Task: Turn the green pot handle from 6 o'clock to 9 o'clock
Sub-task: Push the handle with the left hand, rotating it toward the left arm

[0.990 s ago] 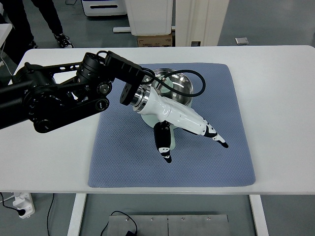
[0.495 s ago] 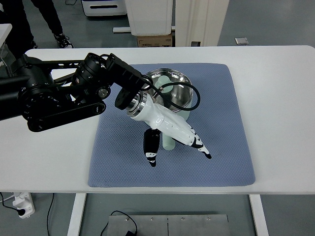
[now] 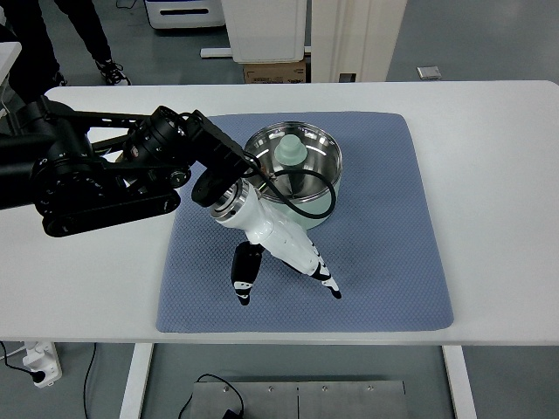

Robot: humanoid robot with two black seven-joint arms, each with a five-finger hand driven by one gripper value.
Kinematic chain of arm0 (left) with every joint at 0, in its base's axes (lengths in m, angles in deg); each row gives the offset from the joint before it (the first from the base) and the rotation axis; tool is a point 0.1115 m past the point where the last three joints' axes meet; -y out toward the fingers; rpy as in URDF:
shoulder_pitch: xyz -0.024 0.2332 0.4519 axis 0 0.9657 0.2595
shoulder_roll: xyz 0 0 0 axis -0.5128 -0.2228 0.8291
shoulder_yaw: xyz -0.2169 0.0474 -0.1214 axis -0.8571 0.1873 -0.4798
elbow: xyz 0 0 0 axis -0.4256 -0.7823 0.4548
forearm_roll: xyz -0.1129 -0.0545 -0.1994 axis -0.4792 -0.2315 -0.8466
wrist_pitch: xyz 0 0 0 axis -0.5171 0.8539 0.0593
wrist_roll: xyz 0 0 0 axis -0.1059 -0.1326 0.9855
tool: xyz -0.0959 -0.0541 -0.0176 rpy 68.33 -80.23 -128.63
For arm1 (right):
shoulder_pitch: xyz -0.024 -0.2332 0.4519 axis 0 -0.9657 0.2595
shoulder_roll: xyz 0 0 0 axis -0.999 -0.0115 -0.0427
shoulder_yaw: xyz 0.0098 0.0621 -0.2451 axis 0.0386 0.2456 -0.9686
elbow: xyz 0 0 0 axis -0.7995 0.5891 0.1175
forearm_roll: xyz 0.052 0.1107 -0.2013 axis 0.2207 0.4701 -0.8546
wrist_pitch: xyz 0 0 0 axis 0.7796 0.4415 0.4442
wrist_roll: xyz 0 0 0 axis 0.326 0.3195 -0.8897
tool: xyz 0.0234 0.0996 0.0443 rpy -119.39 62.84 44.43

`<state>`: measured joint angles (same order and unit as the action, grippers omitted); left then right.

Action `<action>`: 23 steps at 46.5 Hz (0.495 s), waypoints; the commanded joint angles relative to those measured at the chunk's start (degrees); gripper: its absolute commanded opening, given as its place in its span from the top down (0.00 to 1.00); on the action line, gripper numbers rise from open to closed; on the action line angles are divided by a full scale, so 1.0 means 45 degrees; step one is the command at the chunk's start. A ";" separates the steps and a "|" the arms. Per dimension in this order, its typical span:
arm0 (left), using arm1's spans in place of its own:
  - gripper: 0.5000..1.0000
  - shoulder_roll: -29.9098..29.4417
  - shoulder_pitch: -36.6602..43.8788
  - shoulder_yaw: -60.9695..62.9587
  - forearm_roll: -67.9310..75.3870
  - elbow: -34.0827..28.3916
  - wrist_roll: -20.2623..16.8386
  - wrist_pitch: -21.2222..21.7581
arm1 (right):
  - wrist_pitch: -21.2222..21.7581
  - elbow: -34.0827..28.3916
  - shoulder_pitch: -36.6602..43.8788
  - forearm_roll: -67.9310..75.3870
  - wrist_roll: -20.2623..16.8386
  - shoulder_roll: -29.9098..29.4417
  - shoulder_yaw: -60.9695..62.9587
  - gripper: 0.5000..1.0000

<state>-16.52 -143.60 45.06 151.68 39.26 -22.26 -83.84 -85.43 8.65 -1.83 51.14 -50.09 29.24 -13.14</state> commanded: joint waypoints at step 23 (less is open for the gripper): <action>0.00 -0.1000 -0.1017 0.1636 0.0077 0.0039 0.0004 0.0000 | 0.0002 0.0000 0.0000 0.0000 0.0000 0.0000 0.0000 0.00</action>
<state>-20.18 -147.37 51.30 151.95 39.38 -22.24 -83.84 -85.41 8.65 -1.83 51.14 -50.10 29.24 -13.14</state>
